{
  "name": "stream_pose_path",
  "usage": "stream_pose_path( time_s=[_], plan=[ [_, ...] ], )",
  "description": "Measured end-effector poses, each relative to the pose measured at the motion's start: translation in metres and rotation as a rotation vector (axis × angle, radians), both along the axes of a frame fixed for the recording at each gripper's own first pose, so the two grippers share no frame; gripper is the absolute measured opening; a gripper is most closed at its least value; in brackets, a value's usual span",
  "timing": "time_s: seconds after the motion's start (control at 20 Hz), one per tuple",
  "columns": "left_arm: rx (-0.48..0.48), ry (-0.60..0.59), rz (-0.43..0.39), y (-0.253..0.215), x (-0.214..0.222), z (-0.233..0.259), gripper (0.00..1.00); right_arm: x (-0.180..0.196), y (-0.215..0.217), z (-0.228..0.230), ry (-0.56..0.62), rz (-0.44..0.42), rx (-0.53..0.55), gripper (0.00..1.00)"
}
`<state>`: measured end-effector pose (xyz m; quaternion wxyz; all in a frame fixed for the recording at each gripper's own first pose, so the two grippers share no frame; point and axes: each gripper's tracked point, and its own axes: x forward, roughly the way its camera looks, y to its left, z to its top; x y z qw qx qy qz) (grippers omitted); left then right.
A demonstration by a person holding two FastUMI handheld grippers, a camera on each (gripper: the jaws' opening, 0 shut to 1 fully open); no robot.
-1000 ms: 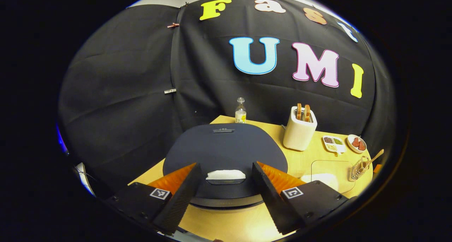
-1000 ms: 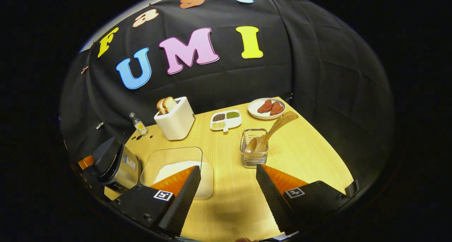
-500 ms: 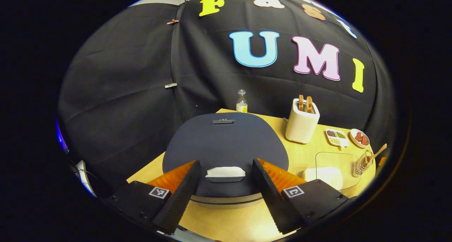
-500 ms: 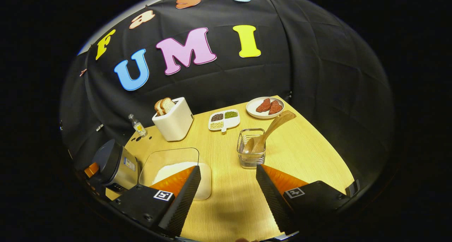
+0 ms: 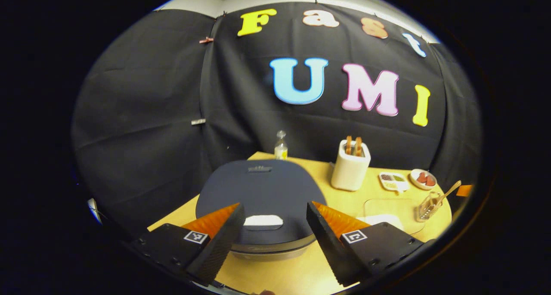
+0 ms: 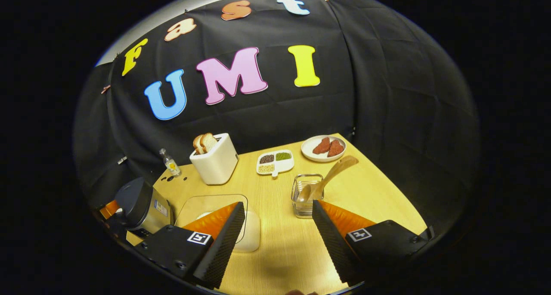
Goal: Close the left gripper, press the button to open the rice cooker; take a wooden spoon from the chopstick holder with the right hand, scoop a spoonful of rice and pour it into the rice cooker, then put the wooden spoon back into the chopstick holder.
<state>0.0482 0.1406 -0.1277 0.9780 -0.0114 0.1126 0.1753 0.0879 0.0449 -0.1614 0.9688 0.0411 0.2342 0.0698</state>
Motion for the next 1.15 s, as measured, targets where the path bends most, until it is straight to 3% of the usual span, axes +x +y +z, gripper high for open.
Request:
stream_pose_path(
  time_s=[0.2, 0.45, 0.65, 0.8, 1.15],
  plan=[
    [-0.022, -0.118, -0.084, -0.034, -0.011, 0.051, 0.97, 0.000, 0.012, 0.064, -0.158, 0.025, -0.025, 0.98],
    [0.024, -0.181, -0.194, -0.068, -0.031, 0.089, 0.96, -0.034, 0.014, 0.116, -0.273, 0.008, -0.019, 0.98],
    [0.030, -0.202, -0.240, -0.082, -0.065, 0.092, 0.96, -0.069, 0.013, 0.129, -0.345, -0.006, -0.067, 0.98],
    [0.021, -0.199, -0.251, -0.079, -0.080, 0.088, 0.96, -0.089, 0.018, 0.119, -0.336, -0.021, -0.075, 0.98],
    [0.022, -0.155, -0.229, -0.060, -0.090, 0.081, 0.96, -0.086, 0.043, 0.118, -0.331, -0.043, -0.007, 0.98]
  ],
)
